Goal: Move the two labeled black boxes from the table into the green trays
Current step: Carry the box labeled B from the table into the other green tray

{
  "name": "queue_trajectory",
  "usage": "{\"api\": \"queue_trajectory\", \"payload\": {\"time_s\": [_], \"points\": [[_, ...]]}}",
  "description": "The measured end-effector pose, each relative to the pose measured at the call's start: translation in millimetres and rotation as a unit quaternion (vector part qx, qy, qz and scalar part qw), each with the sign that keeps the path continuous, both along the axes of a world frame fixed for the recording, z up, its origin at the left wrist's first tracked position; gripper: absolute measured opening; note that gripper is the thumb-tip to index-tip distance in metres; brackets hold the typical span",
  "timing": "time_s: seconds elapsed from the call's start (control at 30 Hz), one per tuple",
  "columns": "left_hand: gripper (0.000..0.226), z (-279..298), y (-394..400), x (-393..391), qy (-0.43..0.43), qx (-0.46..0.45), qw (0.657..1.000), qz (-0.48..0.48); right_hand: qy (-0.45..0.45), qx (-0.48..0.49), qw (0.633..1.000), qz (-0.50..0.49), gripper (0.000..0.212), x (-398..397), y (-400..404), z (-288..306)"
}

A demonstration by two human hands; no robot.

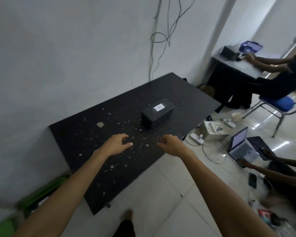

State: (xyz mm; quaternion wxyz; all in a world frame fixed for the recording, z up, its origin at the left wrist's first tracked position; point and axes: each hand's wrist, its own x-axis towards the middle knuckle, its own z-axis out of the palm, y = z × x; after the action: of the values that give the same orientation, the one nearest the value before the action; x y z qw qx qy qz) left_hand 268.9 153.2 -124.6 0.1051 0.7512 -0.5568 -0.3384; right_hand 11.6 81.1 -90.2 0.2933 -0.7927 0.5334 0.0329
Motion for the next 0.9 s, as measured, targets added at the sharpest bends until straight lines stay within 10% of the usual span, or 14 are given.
{"api": "queue_trajectory", "payload": {"time_s": [0.9], "points": [[0.136,-93.0,-320.3,-79.9,-0.171,0.057,0.984,-0.008,-0.106,0.046,0.991,-0.072,0.032,-40.5,-278.8,-68.8]]}}
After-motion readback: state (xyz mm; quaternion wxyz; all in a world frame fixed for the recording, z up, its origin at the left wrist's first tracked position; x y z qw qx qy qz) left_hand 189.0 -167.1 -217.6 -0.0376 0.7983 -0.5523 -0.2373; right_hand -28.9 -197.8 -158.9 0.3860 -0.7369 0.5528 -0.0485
